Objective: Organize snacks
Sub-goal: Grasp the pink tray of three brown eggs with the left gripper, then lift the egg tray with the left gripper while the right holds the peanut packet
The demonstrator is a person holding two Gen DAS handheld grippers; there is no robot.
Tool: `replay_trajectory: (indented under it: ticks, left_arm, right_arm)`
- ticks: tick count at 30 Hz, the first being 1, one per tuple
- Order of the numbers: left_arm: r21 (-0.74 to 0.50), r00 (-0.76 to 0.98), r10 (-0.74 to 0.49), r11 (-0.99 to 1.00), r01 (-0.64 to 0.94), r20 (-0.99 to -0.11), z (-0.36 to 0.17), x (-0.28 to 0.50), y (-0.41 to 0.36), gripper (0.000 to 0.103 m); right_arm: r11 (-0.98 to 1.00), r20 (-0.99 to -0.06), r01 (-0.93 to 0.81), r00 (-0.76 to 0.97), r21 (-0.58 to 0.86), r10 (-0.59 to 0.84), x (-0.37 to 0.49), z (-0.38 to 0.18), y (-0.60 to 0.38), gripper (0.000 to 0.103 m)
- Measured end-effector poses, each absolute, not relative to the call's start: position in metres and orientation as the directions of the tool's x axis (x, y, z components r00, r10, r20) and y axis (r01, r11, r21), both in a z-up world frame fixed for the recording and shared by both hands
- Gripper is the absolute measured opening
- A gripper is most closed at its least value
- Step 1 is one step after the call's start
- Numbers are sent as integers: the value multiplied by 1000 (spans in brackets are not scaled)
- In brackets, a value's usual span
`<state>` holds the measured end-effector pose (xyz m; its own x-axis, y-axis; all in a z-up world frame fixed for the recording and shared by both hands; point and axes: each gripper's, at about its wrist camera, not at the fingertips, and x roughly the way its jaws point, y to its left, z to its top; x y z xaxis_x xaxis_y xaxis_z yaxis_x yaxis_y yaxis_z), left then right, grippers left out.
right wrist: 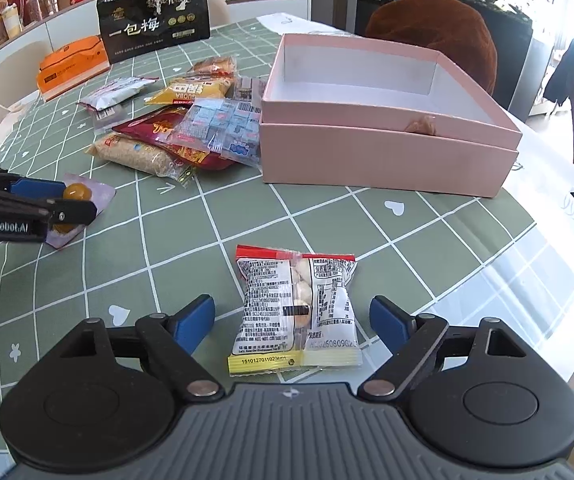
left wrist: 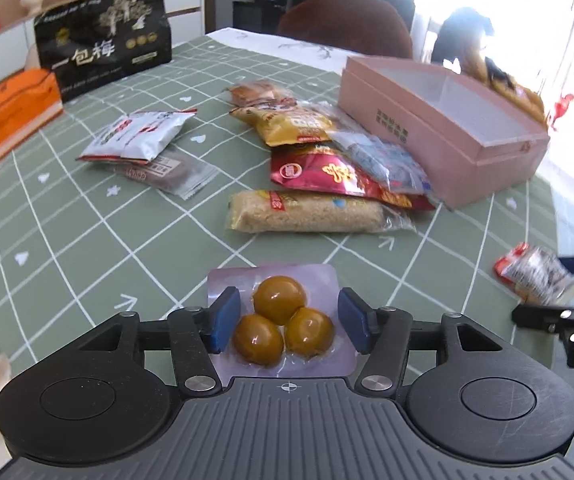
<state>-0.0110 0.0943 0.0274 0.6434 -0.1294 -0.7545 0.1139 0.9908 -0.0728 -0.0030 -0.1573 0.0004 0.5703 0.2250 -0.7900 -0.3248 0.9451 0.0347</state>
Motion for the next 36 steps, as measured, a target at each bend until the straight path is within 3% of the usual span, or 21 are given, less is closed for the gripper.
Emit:
replay_trajectory:
  ticks: [3,5,7,14,15,16,18,23,28,31,36]
  left_arm:
    - [-98,631,-155,987,124,-760,29,-14,98,58]
    - [-113,634,-156,988,108,-757,29,-18,98,57]
    - [-98,651,-136,991,96,-747,28,-23,94,57]
    - [-119,678,-142,990,81,-721,31,-44,80,52]
    - [-112,684,-147,989,96,-714,34,-48,75,45]
    - [-100,693,-150,989,113,-705,38,-53,69,26]
    - [-131,692,-205,979,158,-692,47,-58,59,7]
    - [-118,694,-252,965,235,-674,63,-53,35,9]
    - [-132,700,-220,975,179,-679,73,-51,47,12]
    - [-74,693,-176,982,175,-699,67,-53,58,14]
    - [24,621,-184,950,311,-762,53,-61,44,17]
  right_arm:
    - [944,-795,-326,559,50,235,-1,1,-160,85]
    - [948,-788,-313,569,55,233,0,2,-162,77]
    - [949,-783,-312,581,37,221,-1,5,-162,52]
    - [951,-796,-301,558,70,235,-1,9,-173,50]
    - [952,-795,-299,559,69,234,-2,10,-174,50]
    - [952,-793,-297,564,69,233,-4,12,-177,50]
    - [955,-781,-288,579,73,234,-8,18,-185,50]
    - [964,-754,-243,610,112,242,-14,36,-209,50]
    - [969,-735,-228,641,92,221,-24,42,-221,50]
    - [972,-752,-213,625,97,212,-25,33,-221,50]
    - [970,-766,-209,601,123,227,-26,22,-217,50]
